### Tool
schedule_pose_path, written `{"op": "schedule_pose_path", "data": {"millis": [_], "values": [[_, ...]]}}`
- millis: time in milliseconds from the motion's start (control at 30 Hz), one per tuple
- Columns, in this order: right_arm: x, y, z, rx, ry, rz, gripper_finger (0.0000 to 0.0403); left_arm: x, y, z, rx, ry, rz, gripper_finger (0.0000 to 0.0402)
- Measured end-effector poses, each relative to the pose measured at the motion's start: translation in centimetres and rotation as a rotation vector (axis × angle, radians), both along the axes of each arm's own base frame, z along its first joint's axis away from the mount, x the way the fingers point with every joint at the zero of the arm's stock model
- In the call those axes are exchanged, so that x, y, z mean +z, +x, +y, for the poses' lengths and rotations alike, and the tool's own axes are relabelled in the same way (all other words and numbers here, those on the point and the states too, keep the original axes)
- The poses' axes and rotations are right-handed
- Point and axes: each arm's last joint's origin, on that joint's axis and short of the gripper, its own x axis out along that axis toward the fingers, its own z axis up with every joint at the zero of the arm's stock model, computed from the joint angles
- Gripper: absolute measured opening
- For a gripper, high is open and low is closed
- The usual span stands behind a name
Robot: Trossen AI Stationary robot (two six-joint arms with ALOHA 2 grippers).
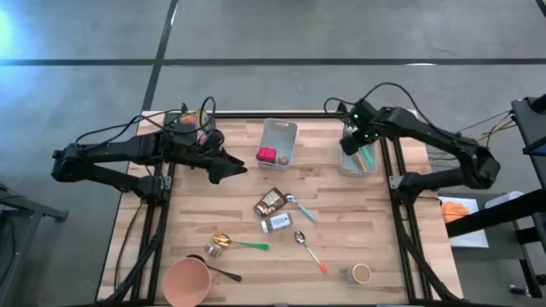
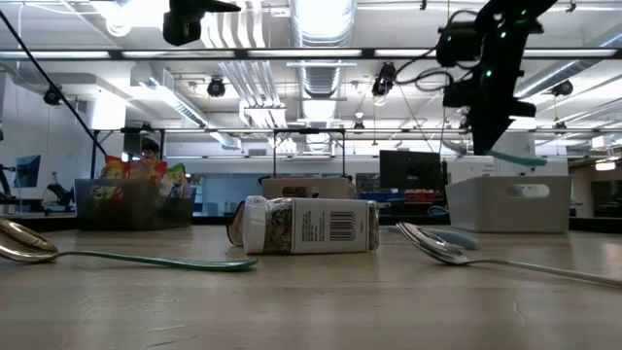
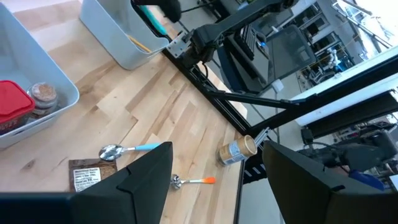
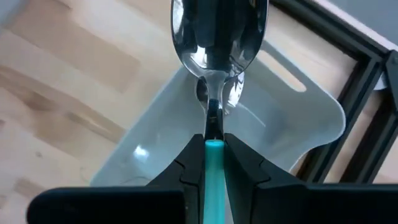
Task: Pick & Place Food Item
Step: Put the light green spoon into the right gray bin
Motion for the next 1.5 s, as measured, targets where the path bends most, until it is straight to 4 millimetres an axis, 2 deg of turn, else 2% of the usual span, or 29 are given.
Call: {"op": "schedule_pose_path", "data": {"millis": [267,433,767,1233,1500], "values": [[-3.3,0.6,-0.9,-0.028,0.068,0.073,0.0029,-0.2,-0.1,0.0,0.000,-0.002,0.024,0.0252],[-4.4,0.2,-0.6,-0.049,0.051,0.035,0.0029,-0.6,-0.3,0.0,0.000,-0.007,0.068,0.0252],[-7.3,-1.1,0.5,-0.098,0.095,0.069,0.0029,-0.7,-0.3,0.0,0.021,0.001,0.077,0.0252],[-9.3,-2.1,0.7,-0.145,0.133,0.058,0.0029,-0.7,-0.3,0.0,0.023,-0.001,0.076,0.0252],[-9.5,-2.2,0.7,-0.149,0.133,0.057,0.0029,-0.7,-0.3,0.0,0.023,-0.001,0.076,0.0252]]}}
